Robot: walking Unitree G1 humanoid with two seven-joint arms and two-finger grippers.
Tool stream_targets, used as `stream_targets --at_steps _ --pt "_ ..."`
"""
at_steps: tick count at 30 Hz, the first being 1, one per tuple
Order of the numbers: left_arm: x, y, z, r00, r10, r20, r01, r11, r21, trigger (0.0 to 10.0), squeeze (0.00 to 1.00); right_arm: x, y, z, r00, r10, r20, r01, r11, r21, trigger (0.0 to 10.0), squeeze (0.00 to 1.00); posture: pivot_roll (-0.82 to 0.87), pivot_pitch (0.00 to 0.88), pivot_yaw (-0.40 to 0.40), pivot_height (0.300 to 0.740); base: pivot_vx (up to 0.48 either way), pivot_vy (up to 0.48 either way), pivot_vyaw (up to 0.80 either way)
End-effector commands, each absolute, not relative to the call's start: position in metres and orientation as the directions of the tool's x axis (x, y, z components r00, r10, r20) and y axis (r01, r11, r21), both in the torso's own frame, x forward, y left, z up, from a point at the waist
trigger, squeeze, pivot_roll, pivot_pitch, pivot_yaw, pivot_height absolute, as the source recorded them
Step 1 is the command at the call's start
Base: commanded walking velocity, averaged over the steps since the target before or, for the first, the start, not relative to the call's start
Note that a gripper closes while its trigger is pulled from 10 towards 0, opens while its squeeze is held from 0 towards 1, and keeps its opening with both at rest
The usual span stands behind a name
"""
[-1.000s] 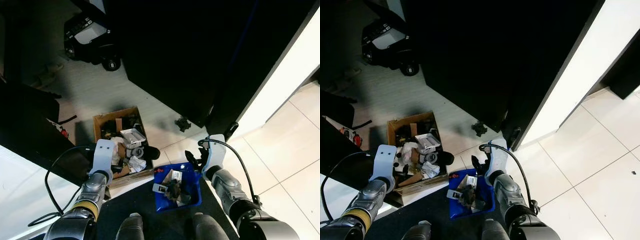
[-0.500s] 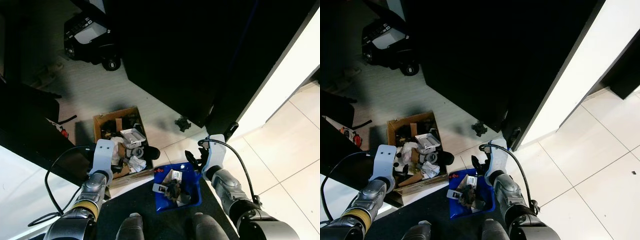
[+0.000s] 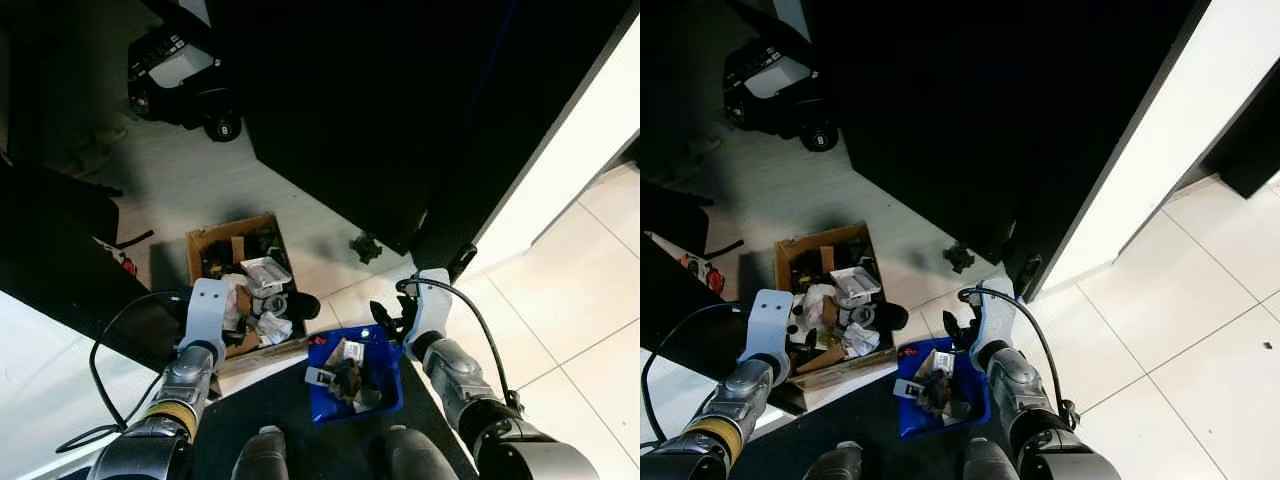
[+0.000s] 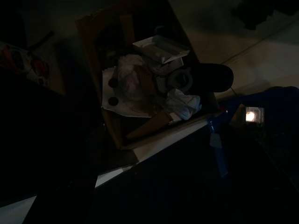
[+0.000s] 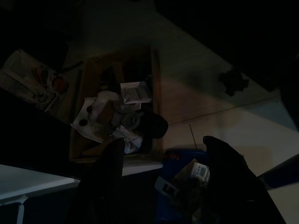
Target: Sweep floor
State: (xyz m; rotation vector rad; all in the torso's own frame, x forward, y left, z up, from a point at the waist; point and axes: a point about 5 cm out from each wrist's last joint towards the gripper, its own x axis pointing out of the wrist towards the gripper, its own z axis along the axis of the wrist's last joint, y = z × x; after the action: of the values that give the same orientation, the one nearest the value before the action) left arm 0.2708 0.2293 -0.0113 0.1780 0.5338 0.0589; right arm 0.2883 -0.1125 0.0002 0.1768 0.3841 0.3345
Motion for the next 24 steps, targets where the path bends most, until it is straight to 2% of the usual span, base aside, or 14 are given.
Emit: stream_targets --at_steps 1,24 --pt "0.2645 0.2274 -0.0183 0.84 0.104 -0.532 -0.011 0.985 0.175 10.0 0.0 0.2843 -0.1143 -0.0051 0.867 0.341 -0.363 -0.266 0.933 0.242 10.0 0.0 -0.09 0.106 0.009 0.74 0.0 0.0 0.0" --pt "0.2644 0.2276 -0.0183 0.84 0.104 -0.532 -0.011 0.985 0.175 10.0 0.0 0.2841 -0.1143 -0.0053 0.867 0.342 -0.364 -0.266 0.933 0.242 10.0 0.0 -0.09 0.107 0.006 0.74 0.0 0.0 0.0"
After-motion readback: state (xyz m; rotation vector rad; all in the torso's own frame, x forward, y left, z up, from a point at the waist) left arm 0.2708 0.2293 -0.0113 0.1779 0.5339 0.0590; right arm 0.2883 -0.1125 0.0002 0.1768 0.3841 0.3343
